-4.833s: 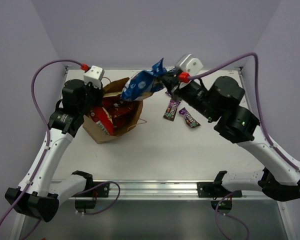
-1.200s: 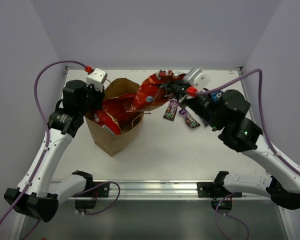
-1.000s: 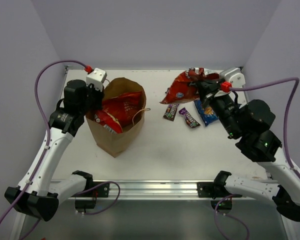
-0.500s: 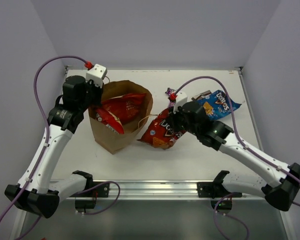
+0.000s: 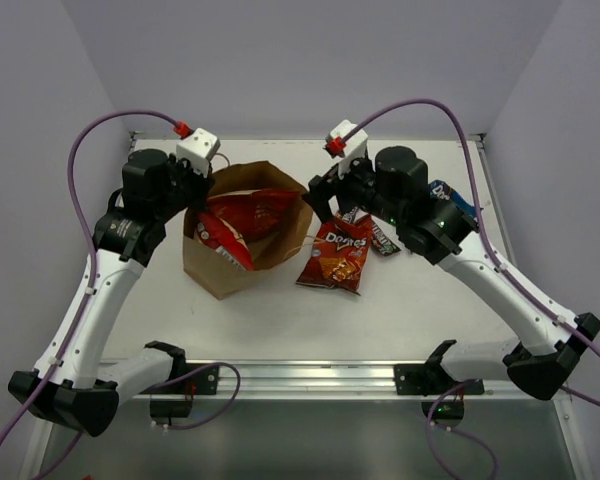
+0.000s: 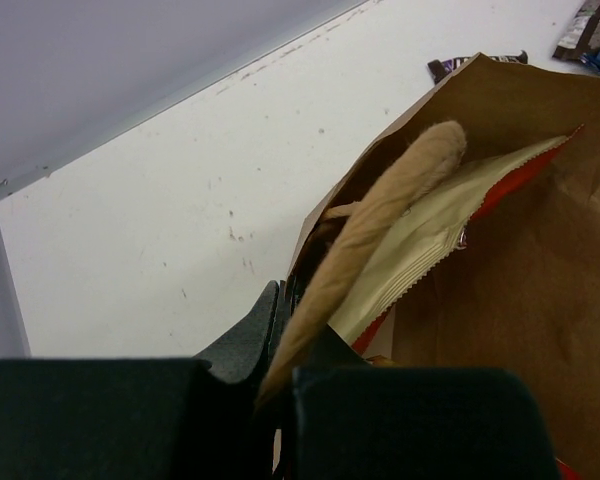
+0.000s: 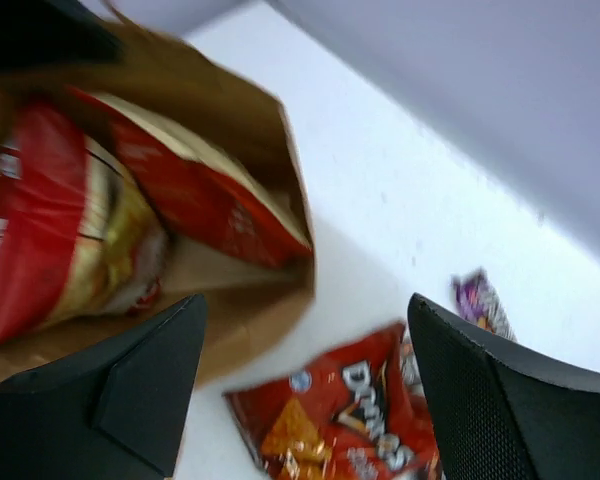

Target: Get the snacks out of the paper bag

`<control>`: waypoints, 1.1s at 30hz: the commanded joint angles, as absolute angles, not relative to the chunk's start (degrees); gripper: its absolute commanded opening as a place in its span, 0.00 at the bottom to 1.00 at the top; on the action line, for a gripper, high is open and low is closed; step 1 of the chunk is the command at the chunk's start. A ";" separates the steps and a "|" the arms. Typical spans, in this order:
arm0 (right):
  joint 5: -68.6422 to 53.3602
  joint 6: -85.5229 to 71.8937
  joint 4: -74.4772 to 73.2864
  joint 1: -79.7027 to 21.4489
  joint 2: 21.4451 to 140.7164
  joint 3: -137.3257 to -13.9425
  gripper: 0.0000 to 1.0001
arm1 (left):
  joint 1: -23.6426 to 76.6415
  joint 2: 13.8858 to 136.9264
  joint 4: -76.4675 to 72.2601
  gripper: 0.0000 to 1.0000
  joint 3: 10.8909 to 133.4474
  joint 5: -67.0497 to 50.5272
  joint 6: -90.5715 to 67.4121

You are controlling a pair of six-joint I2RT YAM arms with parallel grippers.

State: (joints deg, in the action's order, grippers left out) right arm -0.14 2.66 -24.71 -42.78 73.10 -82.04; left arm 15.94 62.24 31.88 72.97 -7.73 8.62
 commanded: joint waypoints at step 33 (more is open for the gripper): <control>-15.73 27.07 -30.23 -51.76 97.15 -108.46 0.00 | 16.35 60.38 29.18 0.00 72.51 -4.15 6.86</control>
State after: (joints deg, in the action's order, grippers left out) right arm -13.06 27.88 -30.79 -50.41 106.26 -105.34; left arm 15.94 61.28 32.03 72.38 -8.43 8.03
